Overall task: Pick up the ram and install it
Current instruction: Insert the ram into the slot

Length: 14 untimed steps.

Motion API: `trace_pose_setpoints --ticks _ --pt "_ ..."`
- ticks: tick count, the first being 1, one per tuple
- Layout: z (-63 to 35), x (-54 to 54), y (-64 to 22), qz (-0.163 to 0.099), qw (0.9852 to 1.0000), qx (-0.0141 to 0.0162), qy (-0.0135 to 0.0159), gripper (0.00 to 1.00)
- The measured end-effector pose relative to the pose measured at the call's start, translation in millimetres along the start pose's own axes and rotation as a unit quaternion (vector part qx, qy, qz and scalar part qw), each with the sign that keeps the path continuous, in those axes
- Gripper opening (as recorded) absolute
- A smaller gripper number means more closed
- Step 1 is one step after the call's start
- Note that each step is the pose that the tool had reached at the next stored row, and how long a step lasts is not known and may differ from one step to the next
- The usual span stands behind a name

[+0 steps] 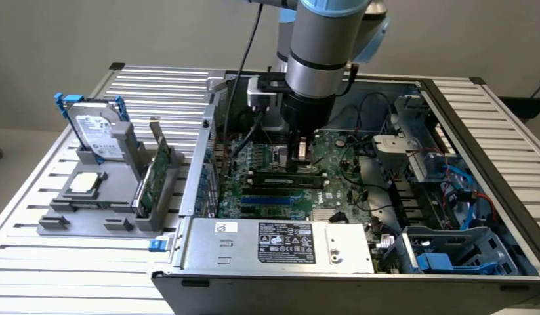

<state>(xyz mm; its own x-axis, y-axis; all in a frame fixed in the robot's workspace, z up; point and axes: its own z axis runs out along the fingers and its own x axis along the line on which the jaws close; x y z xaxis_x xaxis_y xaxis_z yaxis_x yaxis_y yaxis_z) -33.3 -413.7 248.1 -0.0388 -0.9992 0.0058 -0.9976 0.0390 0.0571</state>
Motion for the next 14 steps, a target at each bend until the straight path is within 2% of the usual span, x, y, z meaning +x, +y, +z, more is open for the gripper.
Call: trace_pose_setpoints --ticks 2,9,14 --pt "0.0 1.2 1.5 0.001 1.0000 -0.0009 0.0000 0.11" --pt "2.0 2.5 15.8 0.002 1.0000 -0.0011 0.0000 0.11" --pt "5.6 -0.9 19.9 0.002 1.0000 -0.0011 0.0000 0.11"
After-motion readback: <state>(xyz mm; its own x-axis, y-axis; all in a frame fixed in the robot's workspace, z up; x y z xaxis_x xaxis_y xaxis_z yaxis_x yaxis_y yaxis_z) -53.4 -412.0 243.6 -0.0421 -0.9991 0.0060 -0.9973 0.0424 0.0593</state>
